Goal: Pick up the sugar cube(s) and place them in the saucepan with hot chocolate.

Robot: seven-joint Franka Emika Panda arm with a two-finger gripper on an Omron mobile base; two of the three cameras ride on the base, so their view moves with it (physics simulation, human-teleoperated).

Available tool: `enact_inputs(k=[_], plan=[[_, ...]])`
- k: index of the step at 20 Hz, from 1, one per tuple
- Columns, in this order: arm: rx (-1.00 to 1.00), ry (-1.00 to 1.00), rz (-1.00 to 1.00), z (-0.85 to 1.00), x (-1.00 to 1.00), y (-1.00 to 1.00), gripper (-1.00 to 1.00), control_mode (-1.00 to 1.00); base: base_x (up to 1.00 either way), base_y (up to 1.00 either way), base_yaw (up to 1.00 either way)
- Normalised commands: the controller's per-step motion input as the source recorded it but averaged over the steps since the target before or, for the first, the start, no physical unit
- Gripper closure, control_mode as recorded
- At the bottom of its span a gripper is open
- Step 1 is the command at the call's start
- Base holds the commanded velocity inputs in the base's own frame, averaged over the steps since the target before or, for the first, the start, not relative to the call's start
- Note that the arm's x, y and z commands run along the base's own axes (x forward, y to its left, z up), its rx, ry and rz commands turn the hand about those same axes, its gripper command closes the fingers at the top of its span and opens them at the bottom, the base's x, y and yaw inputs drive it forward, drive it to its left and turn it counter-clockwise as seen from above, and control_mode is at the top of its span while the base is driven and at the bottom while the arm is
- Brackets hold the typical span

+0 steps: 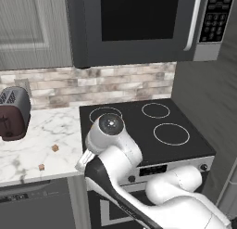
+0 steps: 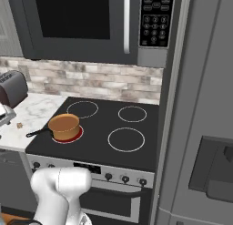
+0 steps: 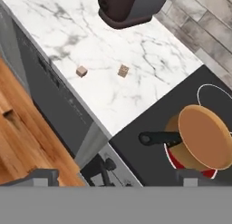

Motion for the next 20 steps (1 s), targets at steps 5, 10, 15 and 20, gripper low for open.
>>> enact_inputs(k=[5, 10, 15, 20], plan=[[0.11, 0.1, -0.07, 0.0, 0.58, 0.71, -1.0, -1.0, 0.0, 0.0, 0.0], [0.14, 0.15, -0.11, 0.0, 0.59, 0.79, -1.0, -1.0, 0.0, 0.0, 0.0], [0.1, 0.25, -0.08, 0.0, 0.42, 0.6, -1.0, -1.0, 0.0, 0.0, 0.0], [-0.03, 0.26, -0.01, 0.0, 0.06, 0.22, -1.0, -1.0, 0.0, 0.0, 0.0]])
